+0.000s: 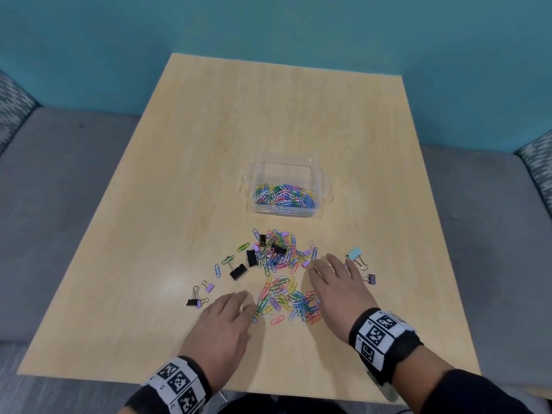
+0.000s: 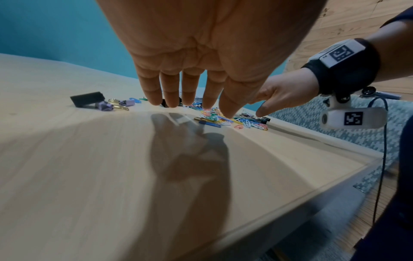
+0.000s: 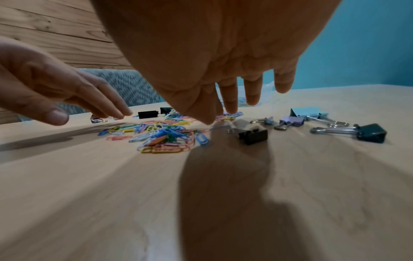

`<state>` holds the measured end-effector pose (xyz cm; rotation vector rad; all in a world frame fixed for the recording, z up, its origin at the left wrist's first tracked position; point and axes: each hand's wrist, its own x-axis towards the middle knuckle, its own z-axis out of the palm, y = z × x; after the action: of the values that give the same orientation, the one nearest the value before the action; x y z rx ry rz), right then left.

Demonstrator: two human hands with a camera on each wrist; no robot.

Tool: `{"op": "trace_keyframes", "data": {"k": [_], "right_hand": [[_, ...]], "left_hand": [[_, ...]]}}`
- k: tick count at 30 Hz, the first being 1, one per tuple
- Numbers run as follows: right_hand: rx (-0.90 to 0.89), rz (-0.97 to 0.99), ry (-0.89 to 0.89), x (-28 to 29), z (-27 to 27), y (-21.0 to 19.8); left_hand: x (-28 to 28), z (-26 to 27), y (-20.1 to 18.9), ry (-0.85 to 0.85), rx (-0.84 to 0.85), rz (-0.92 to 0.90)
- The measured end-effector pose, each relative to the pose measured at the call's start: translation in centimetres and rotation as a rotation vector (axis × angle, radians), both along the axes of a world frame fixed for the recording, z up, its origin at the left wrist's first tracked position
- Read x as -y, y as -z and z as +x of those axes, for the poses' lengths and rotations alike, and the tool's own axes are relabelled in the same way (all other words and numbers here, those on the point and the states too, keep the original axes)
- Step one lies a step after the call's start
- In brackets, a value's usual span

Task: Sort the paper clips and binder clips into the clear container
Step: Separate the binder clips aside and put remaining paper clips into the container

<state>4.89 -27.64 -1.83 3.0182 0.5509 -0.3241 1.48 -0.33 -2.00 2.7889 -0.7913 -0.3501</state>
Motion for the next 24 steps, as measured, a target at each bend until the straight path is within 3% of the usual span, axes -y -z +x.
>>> {"op": "trace_keyframes", "data": {"k": [6,11,24], "right_hand": [[-0.006,-0.008,-0.078,-0.3,-0.5,-0.2],[-0.035,-0.023,-0.002,0.3,0.7,-0.6],[-0.138,-0.082,-0.085,0.8,1.6,-1.2]], "left_hand": [[-0.2,-0.2,0.2,-0.029,-0.009,-0.016],[-0.4,-0.3,0.4,-0.038,-0.03,-0.003],[-0.3,0.0,0.1,-0.048,-0.056,0.004]]}}
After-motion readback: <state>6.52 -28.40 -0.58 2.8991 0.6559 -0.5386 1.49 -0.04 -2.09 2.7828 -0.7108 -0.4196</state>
